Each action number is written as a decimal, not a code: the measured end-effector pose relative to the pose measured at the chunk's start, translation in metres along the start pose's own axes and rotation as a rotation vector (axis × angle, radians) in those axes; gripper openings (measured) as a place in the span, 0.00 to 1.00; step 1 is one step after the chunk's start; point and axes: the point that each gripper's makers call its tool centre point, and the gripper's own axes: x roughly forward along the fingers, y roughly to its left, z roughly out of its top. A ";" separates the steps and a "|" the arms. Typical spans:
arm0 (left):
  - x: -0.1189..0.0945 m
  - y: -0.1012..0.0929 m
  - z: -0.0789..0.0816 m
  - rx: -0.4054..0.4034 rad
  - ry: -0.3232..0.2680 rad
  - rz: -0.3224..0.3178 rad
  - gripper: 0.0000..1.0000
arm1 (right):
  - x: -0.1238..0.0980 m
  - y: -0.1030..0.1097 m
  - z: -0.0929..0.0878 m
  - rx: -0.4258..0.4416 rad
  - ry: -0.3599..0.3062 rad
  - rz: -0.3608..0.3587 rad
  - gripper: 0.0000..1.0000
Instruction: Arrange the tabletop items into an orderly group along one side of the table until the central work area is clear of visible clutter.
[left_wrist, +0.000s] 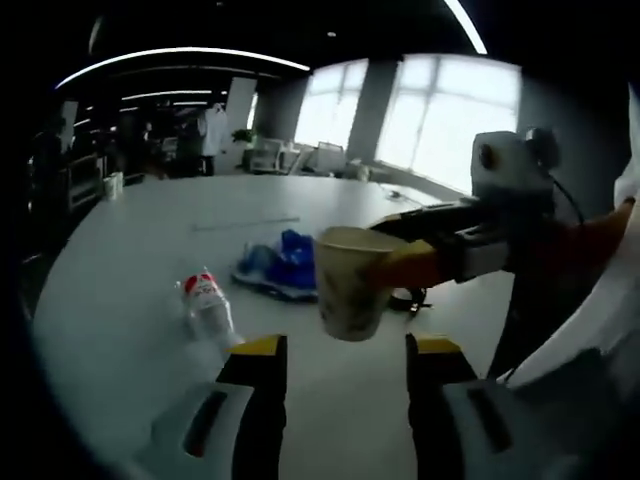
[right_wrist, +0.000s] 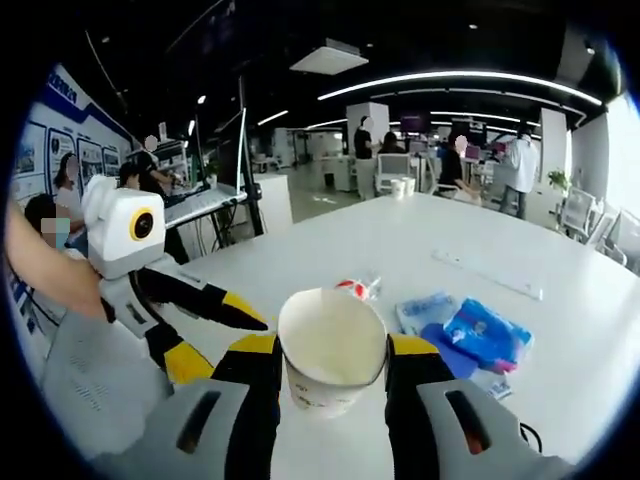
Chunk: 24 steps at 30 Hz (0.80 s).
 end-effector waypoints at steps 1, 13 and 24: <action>-0.002 0.002 -0.001 -0.007 -0.002 0.008 0.46 | 0.002 0.000 0.001 0.002 -0.002 0.002 0.38; -0.036 0.016 -0.005 -0.088 -0.040 0.091 0.50 | 0.017 -0.003 0.000 -0.023 0.000 0.009 0.38; -0.066 0.027 -0.007 -0.125 -0.059 0.152 0.51 | 0.027 -0.007 -0.006 -0.016 0.006 0.004 0.38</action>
